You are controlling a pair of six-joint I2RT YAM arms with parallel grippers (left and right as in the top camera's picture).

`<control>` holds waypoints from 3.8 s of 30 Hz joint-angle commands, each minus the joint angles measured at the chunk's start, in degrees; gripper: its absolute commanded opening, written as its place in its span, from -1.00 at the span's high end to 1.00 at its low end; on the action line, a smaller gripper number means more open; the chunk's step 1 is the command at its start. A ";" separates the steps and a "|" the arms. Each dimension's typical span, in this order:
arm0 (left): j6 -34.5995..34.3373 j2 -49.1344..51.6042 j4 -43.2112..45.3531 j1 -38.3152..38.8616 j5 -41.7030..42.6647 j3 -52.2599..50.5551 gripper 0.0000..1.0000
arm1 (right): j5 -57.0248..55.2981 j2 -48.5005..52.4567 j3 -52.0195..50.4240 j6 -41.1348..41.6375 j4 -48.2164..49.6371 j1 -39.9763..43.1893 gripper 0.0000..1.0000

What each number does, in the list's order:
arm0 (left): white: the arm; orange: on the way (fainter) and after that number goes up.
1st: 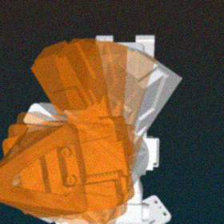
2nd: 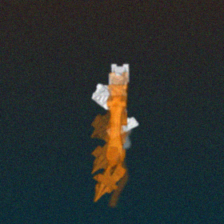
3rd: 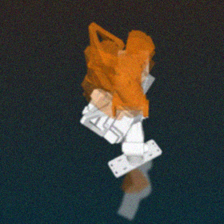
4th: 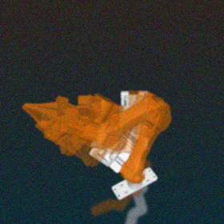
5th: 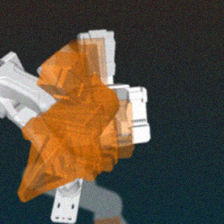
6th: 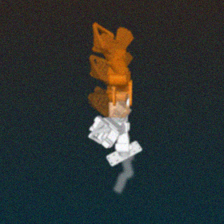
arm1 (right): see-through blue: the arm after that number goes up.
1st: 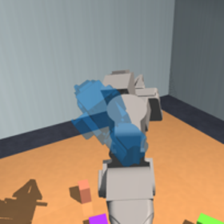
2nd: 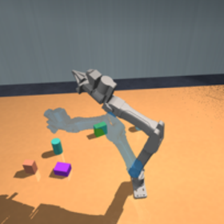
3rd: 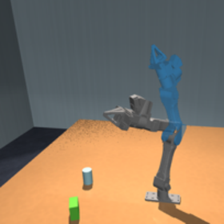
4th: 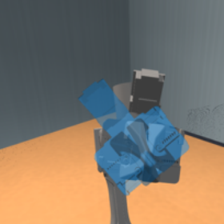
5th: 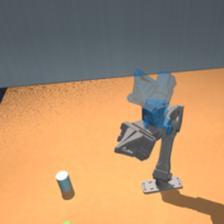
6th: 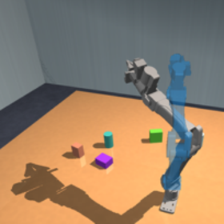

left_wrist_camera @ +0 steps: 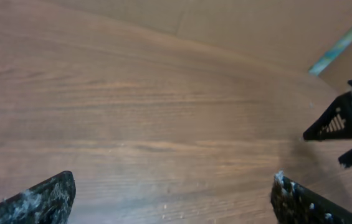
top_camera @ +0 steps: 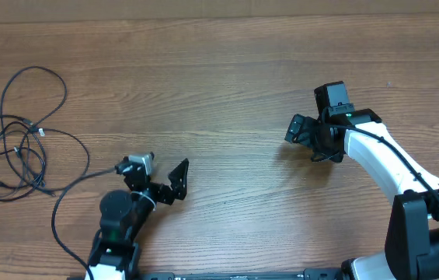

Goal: Untangle cables

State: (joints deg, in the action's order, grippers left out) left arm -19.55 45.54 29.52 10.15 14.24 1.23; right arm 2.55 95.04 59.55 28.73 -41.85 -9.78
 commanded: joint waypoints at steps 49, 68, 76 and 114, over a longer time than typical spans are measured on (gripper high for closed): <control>7.98 -45.38 -33.38 -2.25 -7.17 -0.96 -0.99 | -0.55 0.24 -0.35 0.44 0.17 -0.04 -1.00; 7.98 -45.33 -33.38 -2.25 -7.17 -0.96 -0.99 | -0.55 0.24 -0.35 0.44 0.17 -0.04 -1.00; 7.98 -45.33 -33.38 -2.25 -7.17 -0.96 -0.99 | -0.55 0.24 -0.35 0.42 0.17 -0.04 -1.00; 7.98 -45.33 -33.38 -2.25 -7.17 -0.96 -0.99 | -0.55 -25.18 -0.35 0.42 0.15 -0.15 -1.00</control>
State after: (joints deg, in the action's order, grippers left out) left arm -13.08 0.86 -3.64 8.14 7.84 0.47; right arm 2.57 76.03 59.55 28.75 -41.98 -9.78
